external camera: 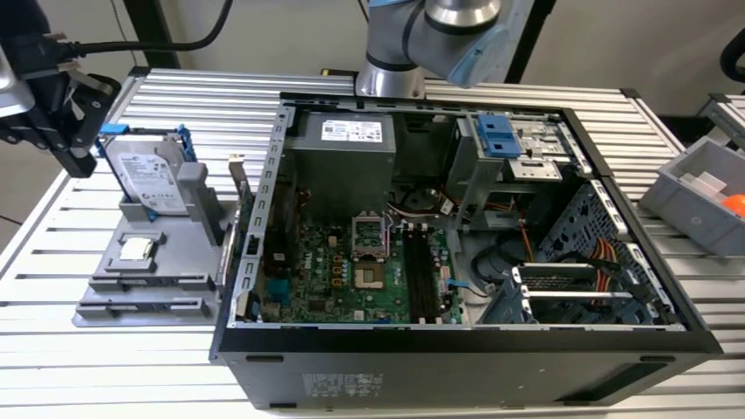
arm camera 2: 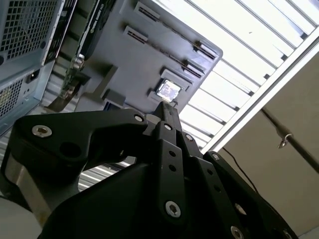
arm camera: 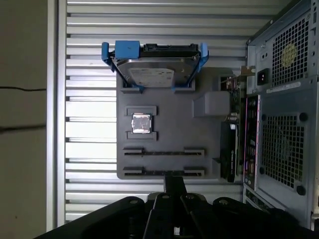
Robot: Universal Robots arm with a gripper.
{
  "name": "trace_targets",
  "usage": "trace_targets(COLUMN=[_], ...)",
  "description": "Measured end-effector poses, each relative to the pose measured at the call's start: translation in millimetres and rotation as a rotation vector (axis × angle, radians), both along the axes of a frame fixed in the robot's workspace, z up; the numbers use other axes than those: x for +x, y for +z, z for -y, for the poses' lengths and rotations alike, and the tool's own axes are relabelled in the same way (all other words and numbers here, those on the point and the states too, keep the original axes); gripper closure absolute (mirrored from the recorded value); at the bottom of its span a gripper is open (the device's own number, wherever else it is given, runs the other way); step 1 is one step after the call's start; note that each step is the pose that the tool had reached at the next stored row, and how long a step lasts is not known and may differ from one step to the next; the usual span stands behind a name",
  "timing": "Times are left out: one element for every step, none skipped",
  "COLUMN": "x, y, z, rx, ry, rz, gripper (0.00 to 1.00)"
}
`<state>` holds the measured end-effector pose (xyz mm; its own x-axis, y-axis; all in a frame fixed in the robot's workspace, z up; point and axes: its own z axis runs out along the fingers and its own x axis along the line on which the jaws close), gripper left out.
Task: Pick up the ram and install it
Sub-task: 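Pick up the ram and move it above insertion slot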
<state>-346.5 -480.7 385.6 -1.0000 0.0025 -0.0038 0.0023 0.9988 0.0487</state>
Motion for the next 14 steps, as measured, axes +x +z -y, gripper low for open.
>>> trace_targets(x=[0.0, 0.0, 0.0, 0.0, 0.0, 0.0, 0.0, 0.0, 0.0, 0.0, 0.0, 0.0, 0.0, 0.0], y=[-0.1, -0.1, -0.1, -0.2, -0.3, -0.3, -0.4, -0.4, -0.5, -0.5, -0.6, -0.6, -0.7, -0.7], z=[0.9, 1.6, 2.4, 3.2, 4.0, 4.8, 5.6, 6.4, 7.2, 8.1, 8.9, 9.7, 10.6, 11.5], rx=[0.0001, 0.0, 0.0, 0.0001, 0.0001, 0.0, 0.0001, 0.0, 0.0, 0.0, 0.0, 0.0, 0.0, 0.0], ry=[0.0, 0.0, 0.0, 0.0, 0.0, 0.0, 0.0, 0.0, 0.0, 0.0, 0.0, 0.0, 0.0, 0.0], rz=[0.0, -0.0001, -0.0002, -0.0002, -0.0004, -0.0005, -0.0005, -0.0007, -0.0008, -0.0009, -0.001, -0.001, -0.0011, -0.0011], gripper=[1.0, 1.0, 1.0, 1.0, 1.0, 1.0, 1.0, 1.0, 1.0, 1.0, 1.0, 1.0, 1.0, 1.0])
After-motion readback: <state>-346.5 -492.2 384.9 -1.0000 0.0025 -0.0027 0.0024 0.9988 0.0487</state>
